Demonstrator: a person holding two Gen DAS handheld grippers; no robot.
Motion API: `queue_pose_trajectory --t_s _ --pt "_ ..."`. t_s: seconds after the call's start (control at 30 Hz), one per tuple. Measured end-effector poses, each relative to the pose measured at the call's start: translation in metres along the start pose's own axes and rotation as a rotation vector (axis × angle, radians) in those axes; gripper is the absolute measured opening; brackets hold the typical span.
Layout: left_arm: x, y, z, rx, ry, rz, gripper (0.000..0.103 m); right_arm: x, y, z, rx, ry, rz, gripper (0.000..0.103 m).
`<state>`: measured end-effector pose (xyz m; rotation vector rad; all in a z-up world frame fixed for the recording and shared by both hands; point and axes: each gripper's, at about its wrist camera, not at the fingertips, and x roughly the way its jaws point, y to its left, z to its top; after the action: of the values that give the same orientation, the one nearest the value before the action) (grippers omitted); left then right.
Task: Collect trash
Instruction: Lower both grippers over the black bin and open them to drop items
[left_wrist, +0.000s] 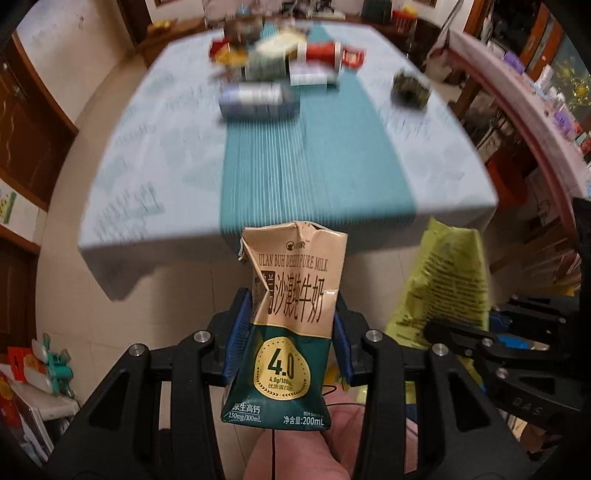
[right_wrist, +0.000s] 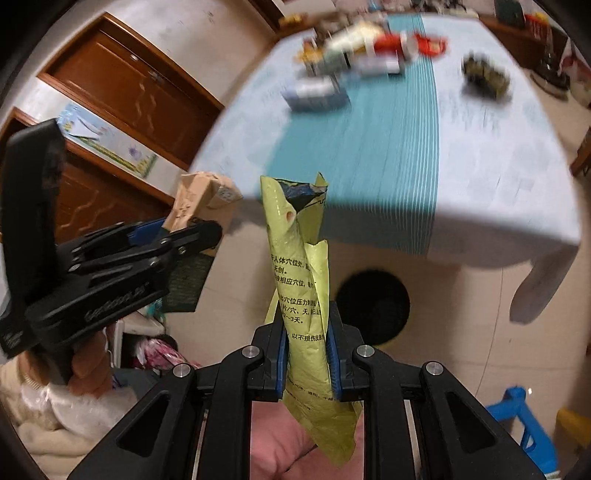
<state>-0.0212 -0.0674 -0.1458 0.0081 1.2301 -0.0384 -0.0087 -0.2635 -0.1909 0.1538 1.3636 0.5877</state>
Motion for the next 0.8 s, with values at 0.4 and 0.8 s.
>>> queue_pose_trajectory --t_s 0.4,0.8 --pt "0.205 0.0 -0.077 -0.016 0.129 -0.023 0.038 0.201 -0.077 -0.069 0.085 0.143 -0.18 0.018" --pt "0.32 0.013 -0.123 -0.055 0.134 0.022 0.041 0.33 -0.129 -0.068 0.152 0.117 -0.236 0.037"
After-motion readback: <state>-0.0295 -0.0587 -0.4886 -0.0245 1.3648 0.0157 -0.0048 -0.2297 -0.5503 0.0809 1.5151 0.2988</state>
